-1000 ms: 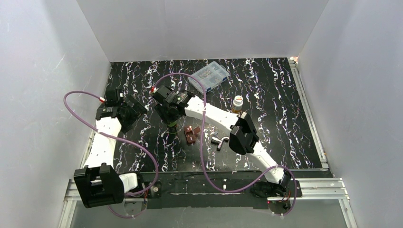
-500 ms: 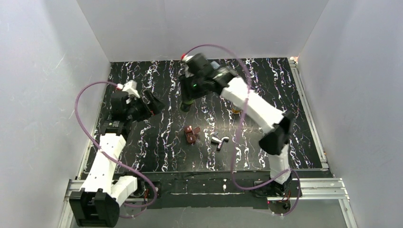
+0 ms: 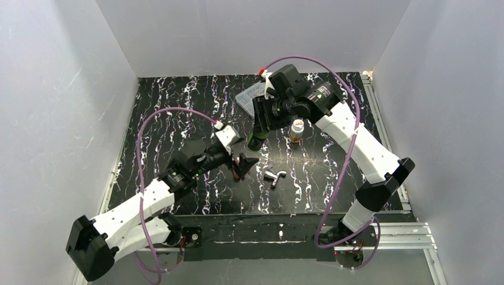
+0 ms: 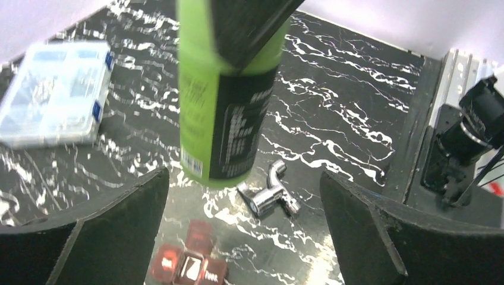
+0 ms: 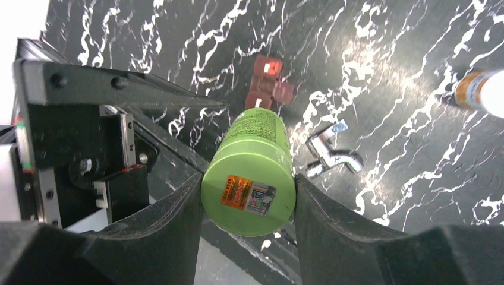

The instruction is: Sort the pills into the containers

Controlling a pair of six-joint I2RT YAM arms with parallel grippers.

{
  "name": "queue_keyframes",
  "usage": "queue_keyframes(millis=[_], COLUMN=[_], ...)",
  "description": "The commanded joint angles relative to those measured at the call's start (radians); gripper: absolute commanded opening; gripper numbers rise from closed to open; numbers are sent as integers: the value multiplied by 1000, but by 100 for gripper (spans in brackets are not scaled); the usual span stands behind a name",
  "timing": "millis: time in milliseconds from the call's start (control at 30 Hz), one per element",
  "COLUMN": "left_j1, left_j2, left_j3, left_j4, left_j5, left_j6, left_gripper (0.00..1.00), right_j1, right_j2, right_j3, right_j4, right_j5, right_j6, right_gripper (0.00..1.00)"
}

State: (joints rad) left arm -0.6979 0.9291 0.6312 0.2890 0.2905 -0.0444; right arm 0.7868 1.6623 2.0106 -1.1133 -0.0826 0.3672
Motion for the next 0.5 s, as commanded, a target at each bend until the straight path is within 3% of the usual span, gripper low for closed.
queue_keyframes(millis=[0, 100, 267, 467], left_j1=[-95, -135, -148, -168], left_j2=[37, 66, 103, 126], left_j3=[-4, 1, 16, 16], left_j4=[201, 229, 260, 295], left_j5=[-75, -115, -119, -163], left_j6=[205, 237, 193, 190], left_gripper=[98, 97, 84, 76], right_j1=[16, 21, 28, 35], right_j2=[-69, -80, -96, -89], right_j3=[-38, -35, -7, 24], right_j4=[-8, -18, -28, -53], right_j5=[-33, -48, -101, -137], right_j6=[16, 24, 39, 46], right_gripper=[3, 3, 3, 2])
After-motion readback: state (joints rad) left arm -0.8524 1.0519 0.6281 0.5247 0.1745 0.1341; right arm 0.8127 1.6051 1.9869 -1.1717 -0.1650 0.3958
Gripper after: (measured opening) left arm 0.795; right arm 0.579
